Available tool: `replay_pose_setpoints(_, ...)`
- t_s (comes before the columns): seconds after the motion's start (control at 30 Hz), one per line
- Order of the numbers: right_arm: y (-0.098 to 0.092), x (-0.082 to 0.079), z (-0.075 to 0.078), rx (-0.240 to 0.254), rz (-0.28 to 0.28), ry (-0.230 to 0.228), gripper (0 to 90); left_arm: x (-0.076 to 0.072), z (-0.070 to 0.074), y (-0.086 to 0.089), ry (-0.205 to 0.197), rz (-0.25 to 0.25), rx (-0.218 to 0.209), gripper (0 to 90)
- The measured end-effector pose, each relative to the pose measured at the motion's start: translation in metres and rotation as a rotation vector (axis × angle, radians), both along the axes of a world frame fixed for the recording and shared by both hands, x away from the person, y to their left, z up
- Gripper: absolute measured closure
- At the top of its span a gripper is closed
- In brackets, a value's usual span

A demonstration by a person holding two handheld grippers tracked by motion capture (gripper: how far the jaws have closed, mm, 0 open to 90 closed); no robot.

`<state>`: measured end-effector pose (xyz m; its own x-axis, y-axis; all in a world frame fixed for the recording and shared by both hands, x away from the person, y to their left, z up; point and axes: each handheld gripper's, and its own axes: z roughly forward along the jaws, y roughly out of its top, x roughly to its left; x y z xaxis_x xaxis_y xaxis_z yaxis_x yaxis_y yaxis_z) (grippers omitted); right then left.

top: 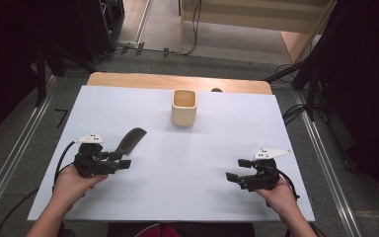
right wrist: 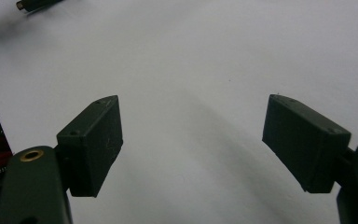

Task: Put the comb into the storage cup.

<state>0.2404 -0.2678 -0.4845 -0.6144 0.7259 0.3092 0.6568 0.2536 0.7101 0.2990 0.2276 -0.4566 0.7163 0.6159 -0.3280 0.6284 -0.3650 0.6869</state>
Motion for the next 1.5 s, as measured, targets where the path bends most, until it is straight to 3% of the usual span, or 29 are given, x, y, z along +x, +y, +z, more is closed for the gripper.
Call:
replay_pose_setpoints(0.2, -0.002, -0.002, 0.000, 0.004, -0.010, 0.002, 18.3, -0.009, 0.001, -0.005, -0.077, -0.022, 0.003, 32.3)
replay_pose_setpoints(0.3, -0.004, -0.004, 0.000, 0.005, -0.014, 0.002, 18.3, -0.012, 0.001, -0.005, -0.097, -0.018, 0.000, 29.3)
replay_pose_setpoints(0.47, -0.006, -0.006, 0.000, 0.001, -0.022, 0.001, 18.3, -0.013, 0.000, -0.006, -0.088, -0.024, 0.015, 27.4)
replay_pose_setpoints(0.7, -0.007, -0.007, -0.001, 0.002, -0.027, 0.005, 18.3, -0.010, 0.002, -0.006, -0.077, -0.026, 0.004, 21.4)
replay_pose_setpoints(0.9, -0.007, -0.008, -0.001, 0.003, -0.023, 0.004, 18.3, -0.009, 0.003, -0.004, -0.083, -0.012, 0.022, 23.6)
replay_pose_setpoints(1.5, -0.006, -0.008, 0.000, 0.002, -0.017, 0.002, 18.3, -0.002, 0.011, 0.015, -0.095, 0.105, 0.035, 26.6)
